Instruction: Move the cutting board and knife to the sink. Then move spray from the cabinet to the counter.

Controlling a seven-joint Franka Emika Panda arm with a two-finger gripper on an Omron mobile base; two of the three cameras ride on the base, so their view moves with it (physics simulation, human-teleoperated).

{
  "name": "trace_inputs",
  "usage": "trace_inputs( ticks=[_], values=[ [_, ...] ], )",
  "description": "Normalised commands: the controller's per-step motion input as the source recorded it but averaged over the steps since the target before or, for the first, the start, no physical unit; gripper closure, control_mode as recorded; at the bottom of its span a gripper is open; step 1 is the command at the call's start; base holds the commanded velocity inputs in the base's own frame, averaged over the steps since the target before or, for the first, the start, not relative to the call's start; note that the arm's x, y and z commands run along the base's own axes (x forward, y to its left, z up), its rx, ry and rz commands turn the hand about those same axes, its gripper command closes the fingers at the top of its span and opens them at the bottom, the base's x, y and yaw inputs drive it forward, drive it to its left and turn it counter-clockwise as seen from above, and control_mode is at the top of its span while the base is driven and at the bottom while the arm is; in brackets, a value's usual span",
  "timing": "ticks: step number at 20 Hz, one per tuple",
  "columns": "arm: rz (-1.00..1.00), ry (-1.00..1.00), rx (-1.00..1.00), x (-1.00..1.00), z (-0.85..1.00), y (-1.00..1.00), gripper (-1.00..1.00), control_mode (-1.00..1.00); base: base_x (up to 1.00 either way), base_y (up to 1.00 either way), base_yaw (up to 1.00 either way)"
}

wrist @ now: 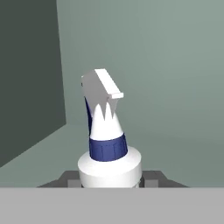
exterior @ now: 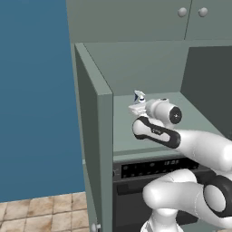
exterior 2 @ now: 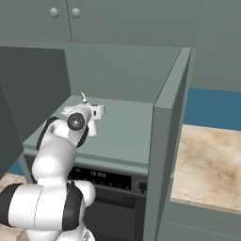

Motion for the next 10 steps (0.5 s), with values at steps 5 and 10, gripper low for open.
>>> trace_inputs(
  ticks=[5, 10],
  values=[
    [0.0, -0.04, 0.0, -0.1, 0.0, 0.0, 1.0, -1.0, 0.0, 0.0, 0.0],
    [0.0, -0.12, 0.0, -0.63, 0.0, 0.0, 1.0, -1.0, 0.0, 0.0, 0.0]
  ],
)
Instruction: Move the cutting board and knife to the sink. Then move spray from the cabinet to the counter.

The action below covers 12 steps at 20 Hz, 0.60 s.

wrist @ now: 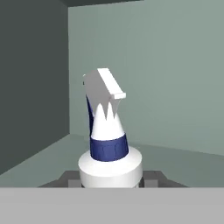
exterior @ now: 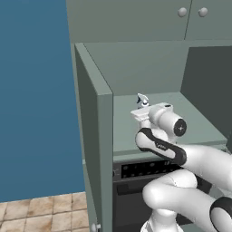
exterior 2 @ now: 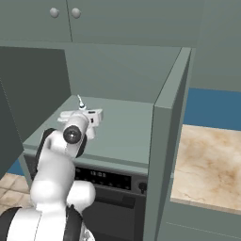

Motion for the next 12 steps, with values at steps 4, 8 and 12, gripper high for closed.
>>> trace_inputs(
  ticks=[4, 8, 12],
  values=[
    [0.0, -0.13, 0.0, -0.8, 0.0, 0.0, 1.0, -1.0, 0.0, 0.0, 0.0],
    [0.0, -0.07, 0.0, -0.85, 0.0, 0.0, 1.0, -1.0, 0.0, 0.0, 0.0],
    [0.0, -0.05, 0.0, -0.7, 0.0, 0.0, 1.0, -1.0, 0.0, 0.0, 0.0]
  ],
)
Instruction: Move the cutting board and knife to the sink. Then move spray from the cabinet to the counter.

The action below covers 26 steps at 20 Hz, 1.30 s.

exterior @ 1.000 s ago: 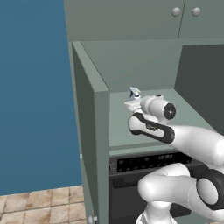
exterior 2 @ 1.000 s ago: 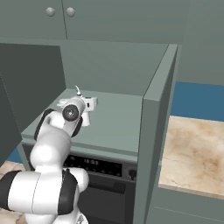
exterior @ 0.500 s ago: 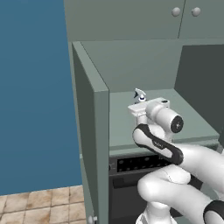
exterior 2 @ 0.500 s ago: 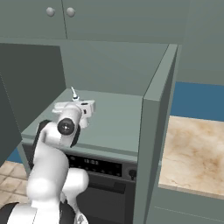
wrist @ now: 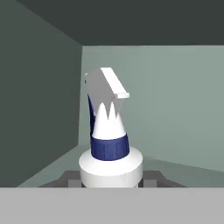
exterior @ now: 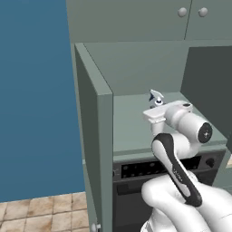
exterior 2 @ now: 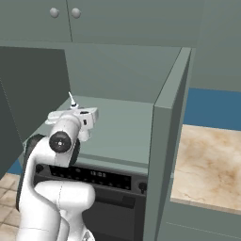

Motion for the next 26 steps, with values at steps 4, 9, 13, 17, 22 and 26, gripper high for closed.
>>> trace_inputs(
  ticks=[4, 9, 13, 17, 22, 26],
  values=[
    [-0.01, -0.01, 0.0, -0.55, 0.0, 0.0, 1.0, -1.0, 0.0, 0.0, 0.0],
    [-0.02, -0.07, 0.0, -0.57, 0.14, 0.0, 1.0, -1.0, 0.0, 0.0, 0.0],
    [-0.02, -0.04, 0.0, -0.66, 0.0, 0.0, 1.0, -1.0, 0.0, 0.0, 0.0],
    [-0.01, -0.06, 0.0, -0.58, -0.04, 0.03, 1.0, -1.0, 0.0, 0.0, 0.0],
    [-0.03, -0.03, 0.0, -0.35, -0.11, 0.06, 1.0, -1.0, 0.0, 0.0, 0.0],
    [-0.03, -0.02, 0.0, -0.14, -0.29, 0.03, 1.0, -1.0, 0.0, 0.0, 0.0]
  ],
)
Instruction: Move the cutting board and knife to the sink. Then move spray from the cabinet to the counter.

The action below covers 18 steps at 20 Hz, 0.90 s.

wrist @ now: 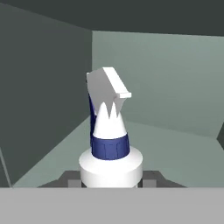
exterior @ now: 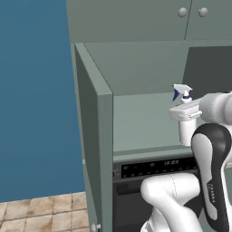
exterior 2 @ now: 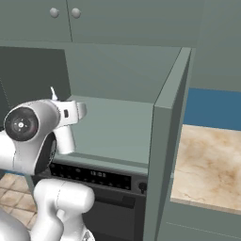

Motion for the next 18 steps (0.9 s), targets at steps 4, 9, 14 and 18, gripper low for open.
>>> trace_inputs(
  ticks=[4, 9, 14, 18],
  values=[
    [-0.03, -0.04, 0.0, -0.21, -0.28, 0.01, 1.0, -1.0, 0.0, 0.0, 0.0],
    [-0.04, -0.07, 0.0, -0.24, -0.12, 0.03, 1.0, -1.0, 0.0, 0.0, 0.0],
    [-0.04, -0.08, 0.0, -0.26, -0.1, 0.06, 1.0, 1.0, -0.09, 0.02, -0.01],
    [0.0, 0.0, 0.0, 0.0, 0.0, 0.0, 1.0, 1.0, -0.88, 0.13, -0.09]
  ],
)
